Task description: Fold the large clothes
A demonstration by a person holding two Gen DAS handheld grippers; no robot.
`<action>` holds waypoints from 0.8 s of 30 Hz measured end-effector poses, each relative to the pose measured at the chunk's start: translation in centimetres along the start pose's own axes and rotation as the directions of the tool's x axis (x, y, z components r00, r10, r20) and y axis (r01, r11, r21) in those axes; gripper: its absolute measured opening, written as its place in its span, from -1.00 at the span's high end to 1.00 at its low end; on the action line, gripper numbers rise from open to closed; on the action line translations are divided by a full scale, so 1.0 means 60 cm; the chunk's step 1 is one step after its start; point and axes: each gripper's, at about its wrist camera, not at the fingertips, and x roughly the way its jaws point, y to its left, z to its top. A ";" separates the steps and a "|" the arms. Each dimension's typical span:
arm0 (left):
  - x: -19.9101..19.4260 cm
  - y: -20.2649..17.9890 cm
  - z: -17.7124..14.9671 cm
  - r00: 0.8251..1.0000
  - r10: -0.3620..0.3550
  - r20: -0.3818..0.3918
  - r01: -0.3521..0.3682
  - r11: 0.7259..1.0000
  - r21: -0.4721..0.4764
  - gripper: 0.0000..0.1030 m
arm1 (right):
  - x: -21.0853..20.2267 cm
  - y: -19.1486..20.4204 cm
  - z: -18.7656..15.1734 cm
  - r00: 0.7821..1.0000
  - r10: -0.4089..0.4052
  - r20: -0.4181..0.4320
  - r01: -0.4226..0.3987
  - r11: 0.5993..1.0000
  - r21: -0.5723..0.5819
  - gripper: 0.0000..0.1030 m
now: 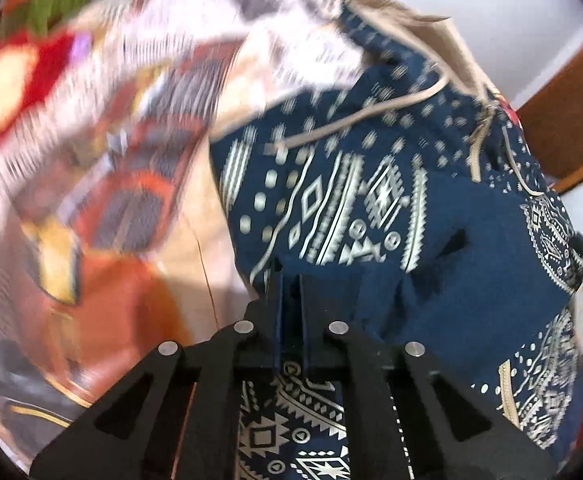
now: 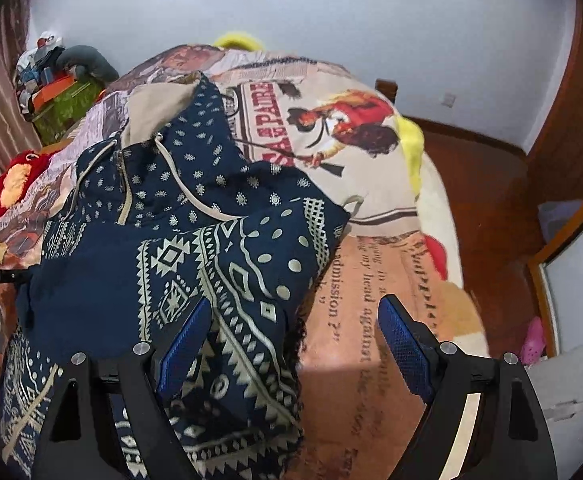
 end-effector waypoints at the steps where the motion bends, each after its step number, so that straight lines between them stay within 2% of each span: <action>1: -0.014 -0.009 0.009 0.999 0.012 0.035 -0.013 1.000 0.019 0.90 | 0.008 -0.003 0.004 1.000 0.005 -0.008 -0.005 1.000 0.014 -0.64; 3: -0.045 -0.017 0.020 0.993 0.036 0.110 -0.040 0.998 0.041 0.90 | 0.023 -0.011 0.013 0.999 0.024 -0.023 -0.022 0.998 0.054 -0.64; 7: -0.110 -0.025 0.043 0.959 0.068 0.274 -0.084 0.995 0.046 0.91 | 0.053 -0.022 0.027 0.996 0.074 -0.052 -0.067 0.989 0.128 -0.63; 9: -0.117 -0.019 0.053 0.948 0.081 0.308 -0.096 0.995 0.034 0.91 | 0.061 -0.022 0.032 0.996 0.073 -0.042 -0.066 0.988 0.140 -0.60; 10: -0.109 -0.010 0.057 0.949 0.088 0.302 -0.099 0.995 0.021 0.91 | 0.062 -0.020 0.034 0.997 0.069 -0.035 -0.064 0.989 0.133 -0.52; 12: -0.080 -0.002 0.061 0.962 0.095 0.255 -0.098 0.995 -0.001 0.91 | 0.062 -0.014 0.035 0.998 0.059 -0.027 -0.056 0.993 0.107 -0.39; 16: 0.000 0.035 0.025 0.991 0.110 0.077 -0.107 0.994 -0.037 0.90 | 0.060 -0.012 0.032 0.999 0.034 -0.008 -0.034 0.997 0.068 0.00; 17: 0.014 0.038 0.012 0.993 0.107 0.045 -0.106 0.994 -0.038 0.90 | 0.059 -0.013 0.031 0.999 0.043 -0.001 -0.042 0.997 0.065 0.16; 18: 0.025 0.041 0.002 0.994 0.106 0.020 -0.105 0.994 -0.036 0.90 | 0.056 -0.013 0.031 0.999 0.054 0.007 -0.054 0.996 0.069 0.24; 20: 0.045 0.042 -0.016 0.994 0.102 -0.030 -0.103 0.994 -0.024 0.90 | 0.050 -0.014 0.031 0.998 0.058 0.023 -0.060 0.995 0.078 0.57; 22: 0.057 0.042 -0.031 0.991 0.108 -0.075 -0.108 0.994 -0.003 0.90 | 0.043 -0.015 0.034 0.998 0.048 0.041 -0.051 0.995 0.087 0.71; 24: 0.067 0.041 -0.044 0.984 0.136 -0.111 -0.133 0.990 0.035 0.90 | 0.044 -0.023 0.037 0.999 0.029 0.047 -0.034 0.993 0.113 0.72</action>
